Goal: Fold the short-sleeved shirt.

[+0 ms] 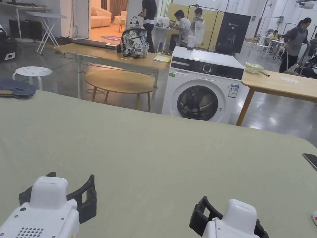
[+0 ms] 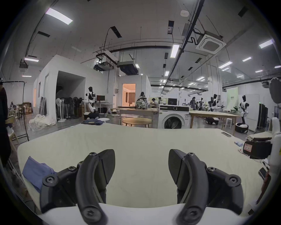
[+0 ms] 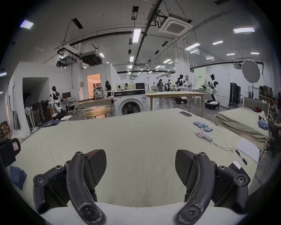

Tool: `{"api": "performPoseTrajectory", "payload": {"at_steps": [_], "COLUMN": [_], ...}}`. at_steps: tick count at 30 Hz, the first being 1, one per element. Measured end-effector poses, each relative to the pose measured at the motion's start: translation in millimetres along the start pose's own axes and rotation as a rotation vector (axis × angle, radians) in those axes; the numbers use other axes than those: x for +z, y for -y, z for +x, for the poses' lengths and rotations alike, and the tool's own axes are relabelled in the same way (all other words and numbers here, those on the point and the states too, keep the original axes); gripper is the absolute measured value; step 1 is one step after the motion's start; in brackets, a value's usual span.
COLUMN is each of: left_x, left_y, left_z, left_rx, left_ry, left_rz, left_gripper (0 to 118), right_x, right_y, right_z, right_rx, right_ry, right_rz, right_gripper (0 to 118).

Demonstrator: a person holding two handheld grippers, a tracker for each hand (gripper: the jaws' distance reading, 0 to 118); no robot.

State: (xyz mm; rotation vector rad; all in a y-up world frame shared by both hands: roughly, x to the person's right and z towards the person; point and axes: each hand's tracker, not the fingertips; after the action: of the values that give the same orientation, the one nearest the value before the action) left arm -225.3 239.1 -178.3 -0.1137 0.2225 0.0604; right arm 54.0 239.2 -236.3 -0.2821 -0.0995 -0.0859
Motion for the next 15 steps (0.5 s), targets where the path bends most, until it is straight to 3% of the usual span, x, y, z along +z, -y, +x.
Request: {"api": "performPoseTrajectory", "payload": {"at_steps": [15], "left_x": [-2.1], "left_y": [-3.6], "left_z": [-6.6], "left_rx": [-0.019], "left_ry": [0.018], "left_rz": [0.015], "left_gripper": [73], "right_x": [-8.4], "right_y": [-4.7], "right_z": [9.1], "right_rx": [-0.011], "right_ry": [-0.034], "right_rz": [0.009], "right_gripper": [95]}}
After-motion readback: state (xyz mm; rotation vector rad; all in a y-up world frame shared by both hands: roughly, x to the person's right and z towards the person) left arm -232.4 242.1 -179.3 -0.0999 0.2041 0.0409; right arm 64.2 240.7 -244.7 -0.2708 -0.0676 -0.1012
